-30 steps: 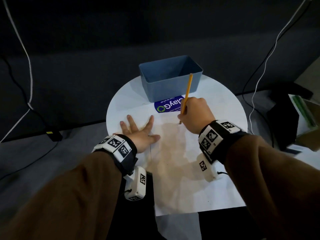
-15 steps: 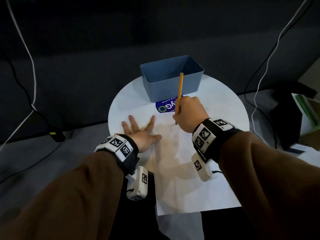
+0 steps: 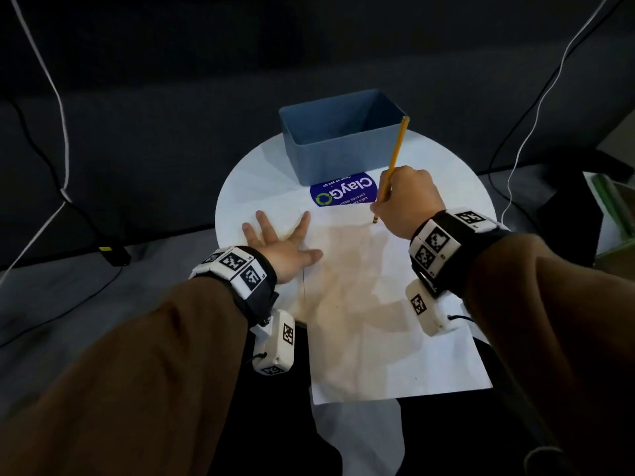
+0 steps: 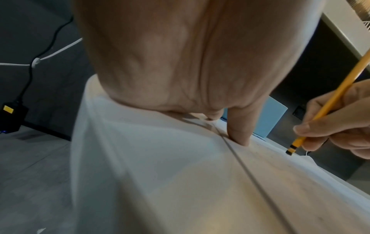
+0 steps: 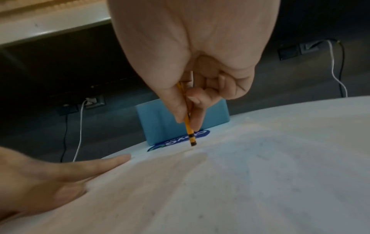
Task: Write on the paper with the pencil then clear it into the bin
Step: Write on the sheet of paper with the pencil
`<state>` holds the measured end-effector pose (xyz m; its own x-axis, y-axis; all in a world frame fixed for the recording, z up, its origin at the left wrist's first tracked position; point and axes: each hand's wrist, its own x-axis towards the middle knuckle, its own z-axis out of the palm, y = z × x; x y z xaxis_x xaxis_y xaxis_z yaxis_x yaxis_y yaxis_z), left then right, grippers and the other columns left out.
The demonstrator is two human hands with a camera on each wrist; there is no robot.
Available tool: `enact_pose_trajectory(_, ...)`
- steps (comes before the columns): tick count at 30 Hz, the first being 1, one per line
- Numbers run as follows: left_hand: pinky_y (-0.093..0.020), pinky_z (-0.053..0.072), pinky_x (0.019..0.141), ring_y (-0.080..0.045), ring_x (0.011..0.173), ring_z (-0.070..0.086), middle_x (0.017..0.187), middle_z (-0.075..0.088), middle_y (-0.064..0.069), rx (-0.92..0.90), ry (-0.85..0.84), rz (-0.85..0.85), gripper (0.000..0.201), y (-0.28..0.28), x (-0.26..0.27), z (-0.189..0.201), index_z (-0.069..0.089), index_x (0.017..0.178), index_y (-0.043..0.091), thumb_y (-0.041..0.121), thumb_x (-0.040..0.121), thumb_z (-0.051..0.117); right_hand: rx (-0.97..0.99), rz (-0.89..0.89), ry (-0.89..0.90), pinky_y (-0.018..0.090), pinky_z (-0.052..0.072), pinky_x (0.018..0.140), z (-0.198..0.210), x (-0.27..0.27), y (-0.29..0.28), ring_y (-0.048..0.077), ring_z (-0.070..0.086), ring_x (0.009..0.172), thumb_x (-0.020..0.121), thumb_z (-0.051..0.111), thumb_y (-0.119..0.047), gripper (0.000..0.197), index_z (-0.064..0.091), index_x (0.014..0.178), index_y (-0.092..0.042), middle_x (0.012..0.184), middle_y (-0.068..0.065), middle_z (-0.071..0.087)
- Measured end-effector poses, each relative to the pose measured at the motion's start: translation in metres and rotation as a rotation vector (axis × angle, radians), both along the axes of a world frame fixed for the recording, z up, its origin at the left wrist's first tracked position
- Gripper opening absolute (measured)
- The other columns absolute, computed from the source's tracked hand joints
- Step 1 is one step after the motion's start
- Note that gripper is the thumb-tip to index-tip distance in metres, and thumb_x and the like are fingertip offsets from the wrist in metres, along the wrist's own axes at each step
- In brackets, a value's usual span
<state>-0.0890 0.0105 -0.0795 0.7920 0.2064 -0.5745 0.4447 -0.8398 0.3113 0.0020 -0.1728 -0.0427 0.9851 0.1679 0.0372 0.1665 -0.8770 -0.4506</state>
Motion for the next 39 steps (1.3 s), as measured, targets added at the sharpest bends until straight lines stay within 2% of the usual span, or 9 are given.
enact_pose_trajectory(4,-0.06,-0.011,0.118,-0.049,0.14,-0.034,0.153,-0.041,-0.019,-0.005,0.004,0.0,0.076,-0.001,0.0,0.002,-0.017,0.149,0.056,0.068,0.096,0.036,0.068,0.077,0.017,0.022,0.04,0.055,0.005,-0.002,0.006,0.015,0.058,0.069,0.088,0.076,-0.02,0.017,0.061,0.083,-0.014,0.074,-0.001,0.058)
enact_pose_trajectory(8,-0.059,-0.011,0.116,-0.048,0.141,-0.032,0.155,-0.038,-0.019,-0.002,0.004,0.009,0.075,-0.004,-0.001,0.005,-0.015,0.15,0.055,0.068,0.097,0.036,0.112,0.152,0.0,0.019,0.035,0.053,0.001,-0.009,0.029,0.014,0.057,0.07,0.088,0.074,-0.019,0.015,0.061,0.081,-0.016,0.079,0.002,0.061)
enact_pose_trajectory(12,-0.062,-0.011,0.114,-0.048,0.141,-0.033,0.154,-0.04,-0.019,0.008,0.008,-0.006,0.075,-0.003,-0.001,0.004,-0.016,0.15,0.055,0.068,0.096,0.036,0.056,0.166,0.04,0.028,0.041,0.069,-0.009,-0.011,0.031,0.021,0.058,0.08,0.091,0.073,-0.023,0.015,0.061,0.09,-0.014,0.088,0.003,0.062)
enact_pose_trajectory(16,-0.061,-0.011,0.115,-0.049,0.14,-0.034,0.153,-0.04,-0.02,-0.001,0.011,-0.003,0.075,0.0,0.0,0.002,-0.017,0.149,0.056,0.068,0.096,0.036,0.088,0.13,-0.007,0.023,0.04,0.061,-0.003,-0.006,0.015,0.013,0.055,0.071,0.093,0.072,-0.024,0.016,0.06,0.088,-0.014,0.086,0.003,0.063)
enact_pose_trajectory(20,-0.061,-0.011,0.115,-0.048,0.14,-0.034,0.153,-0.042,-0.018,-0.003,0.012,0.005,0.075,-0.001,0.001,0.001,-0.017,0.148,0.057,0.067,0.097,0.037,0.055,0.207,-0.021,0.026,0.042,0.066,0.0,-0.009,0.007,0.016,0.059,0.077,0.092,0.072,-0.024,0.013,0.062,0.089,-0.016,0.084,0.001,0.064)
enact_pose_trajectory(28,-0.062,-0.008,0.117,-0.048,0.141,-0.033,0.154,-0.041,-0.017,0.033,0.013,-0.017,0.075,-0.001,0.0,0.0,-0.018,0.147,0.058,0.07,0.095,0.035,0.063,0.092,0.019,0.017,0.041,0.055,0.0,-0.008,-0.037,0.006,0.062,0.065,0.095,0.065,-0.014,0.01,0.06,0.086,-0.012,0.078,-0.001,0.065)
enact_pose_trajectory(31,-0.064,-0.007,0.117,-0.047,0.141,-0.033,0.153,-0.042,-0.016,0.037,0.021,-0.02,0.074,-0.003,-0.001,0.002,-0.018,0.147,0.059,0.07,0.096,0.034,0.113,0.115,0.063,0.025,0.054,0.061,0.004,-0.01,-0.047,0.015,0.071,0.065,0.097,0.058,-0.01,0.011,0.057,0.087,-0.015,0.085,0.004,0.07)
enact_pose_trajectory(34,-0.07,-0.005,0.112,-0.043,0.144,-0.031,0.155,-0.04,-0.014,0.065,0.008,-0.028,0.074,-0.002,-0.003,0.002,-0.019,0.147,0.059,0.07,0.096,0.033,0.097,0.139,0.048,0.027,0.054,0.059,0.01,-0.009,-0.05,0.022,0.071,0.068,0.098,0.053,-0.009,0.012,0.056,0.088,-0.014,0.086,0.005,0.069)
enact_pose_trajectory(39,-0.066,-0.008,0.113,-0.037,0.146,-0.031,0.157,-0.038,-0.008,0.026,-0.08,-0.01,0.077,-0.001,-0.011,0.0,-0.023,0.147,0.056,0.066,0.097,0.036,0.008,0.108,0.03,0.027,0.051,0.059,0.017,-0.001,-0.041,0.02,0.072,0.07,0.093,0.063,-0.01,0.014,0.058,0.085,-0.02,0.087,0.007,0.067)
